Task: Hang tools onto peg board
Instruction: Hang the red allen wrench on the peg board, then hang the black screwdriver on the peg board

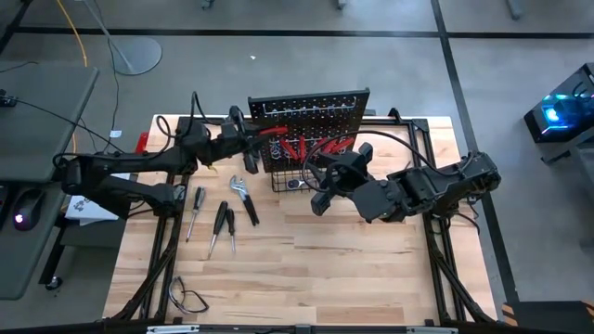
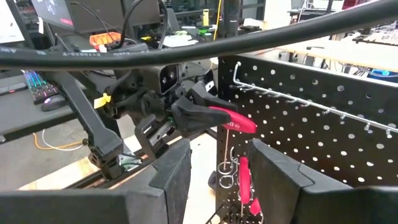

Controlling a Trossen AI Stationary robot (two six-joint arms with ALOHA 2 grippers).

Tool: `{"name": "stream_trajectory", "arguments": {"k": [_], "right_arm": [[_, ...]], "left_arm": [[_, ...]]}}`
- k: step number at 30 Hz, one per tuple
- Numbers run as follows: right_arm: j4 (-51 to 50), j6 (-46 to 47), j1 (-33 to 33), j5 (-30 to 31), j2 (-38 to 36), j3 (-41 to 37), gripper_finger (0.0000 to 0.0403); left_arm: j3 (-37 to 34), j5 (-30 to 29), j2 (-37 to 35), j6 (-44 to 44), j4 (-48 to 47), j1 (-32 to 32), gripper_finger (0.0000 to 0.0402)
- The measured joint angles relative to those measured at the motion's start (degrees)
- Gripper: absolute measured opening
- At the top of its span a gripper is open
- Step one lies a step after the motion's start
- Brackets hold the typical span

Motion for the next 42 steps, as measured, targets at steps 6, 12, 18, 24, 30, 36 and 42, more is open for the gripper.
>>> {"name": "stream_trajectory", "arguments": {"k": [6, 12, 18, 24, 30, 36, 42], "right_arm": [[0.0, -0.5, 0.0, 0.0, 0.0, 0.0, 0.0151], [0.0, -0.9, 0.0, 0.0, 0.0, 0.0, 0.0151], [0.0, -0.9, 0.1, -0.5, 0.0, 0.0, 0.0151], [0.0, -1.2, 0.2, -1.4, 0.0, 0.0, 0.0151], [-0.4, -2.1, 0.2, -2.7, 0.0, 0.0, 0.0151], [-3.2, -1.8, 0.2, -3.2, 0.0, 0.0, 0.0151], [-5.1, -1.5, 0.0, -3.9, 0.0, 0.0, 0.0151]], "left_arm": [[0.0, -0.4, 0.0, -1.5, -0.9, 0.0, 0.01], [0.0, -0.5, 0.0, -1.5, -0.9, 0.0, 0.018], [0.0, 0.1, -0.6, -7.7, -0.8, -0.4, 0.0214], [0.1, 4.6, -5.0, -14.3, -8.7, -4.1, 0.0217], [0.1, 7.2, -11.1, -24.5, -25.8, -12.7, 0.0217], [0.1, 3.8, -12.4, -28.1, -49.0, -27.2, 0.0207], [0.1, -4.0, -7.7, -44.1, -75.5, -35.3, 0.0196]]}}
